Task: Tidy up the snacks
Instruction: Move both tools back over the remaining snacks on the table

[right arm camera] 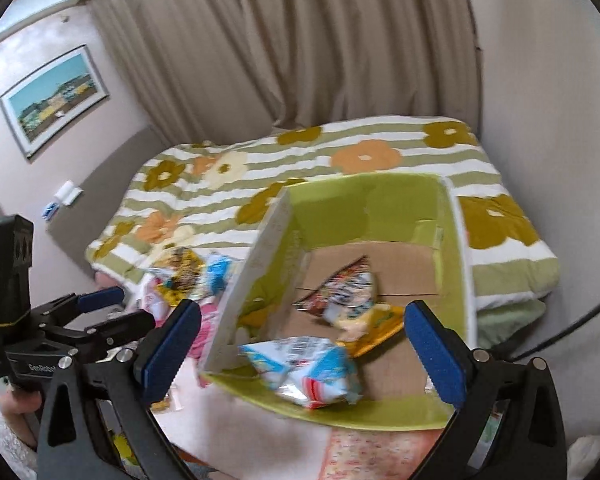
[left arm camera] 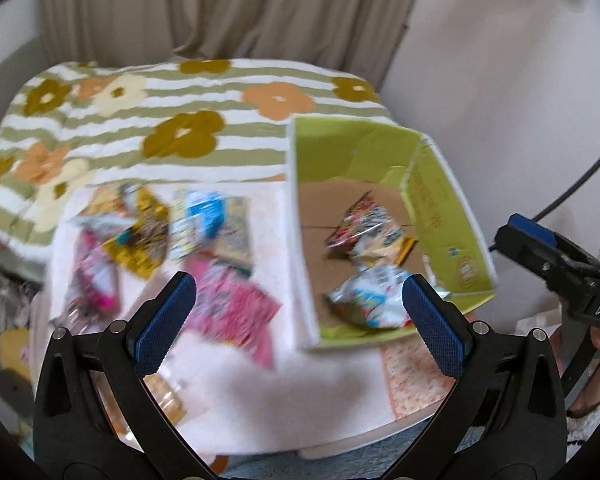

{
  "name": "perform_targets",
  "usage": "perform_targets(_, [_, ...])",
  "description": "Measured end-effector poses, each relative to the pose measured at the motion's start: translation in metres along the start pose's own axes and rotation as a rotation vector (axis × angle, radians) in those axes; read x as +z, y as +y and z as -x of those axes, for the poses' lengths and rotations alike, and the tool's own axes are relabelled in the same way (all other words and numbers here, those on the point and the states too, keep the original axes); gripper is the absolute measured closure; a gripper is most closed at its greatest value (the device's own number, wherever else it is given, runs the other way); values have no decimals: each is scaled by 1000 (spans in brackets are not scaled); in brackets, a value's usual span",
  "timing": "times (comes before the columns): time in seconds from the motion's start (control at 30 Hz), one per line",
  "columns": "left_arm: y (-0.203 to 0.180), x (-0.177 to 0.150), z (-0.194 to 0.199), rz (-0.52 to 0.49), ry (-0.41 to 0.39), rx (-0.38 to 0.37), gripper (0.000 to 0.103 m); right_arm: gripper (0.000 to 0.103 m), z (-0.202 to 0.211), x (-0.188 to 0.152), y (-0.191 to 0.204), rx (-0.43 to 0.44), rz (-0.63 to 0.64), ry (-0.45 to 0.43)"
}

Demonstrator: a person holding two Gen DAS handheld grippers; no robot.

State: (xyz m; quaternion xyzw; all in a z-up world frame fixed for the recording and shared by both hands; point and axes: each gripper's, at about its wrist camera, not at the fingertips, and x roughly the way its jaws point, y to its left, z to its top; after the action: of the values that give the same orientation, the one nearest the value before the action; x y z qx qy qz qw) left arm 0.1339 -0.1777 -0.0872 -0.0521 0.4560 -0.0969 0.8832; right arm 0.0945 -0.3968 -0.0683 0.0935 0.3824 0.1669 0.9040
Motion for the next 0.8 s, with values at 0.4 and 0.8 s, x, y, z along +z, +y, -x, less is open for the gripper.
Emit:
perform_targets(0.4, [112, -72, 49, 243, 1, 171, 0, 2, -25, -32, 76, 144, 72, 52])
perform_targets(0.8, [239, -125, 35, 367, 169, 153, 1, 2, -84, -78, 166, 155, 104, 195])
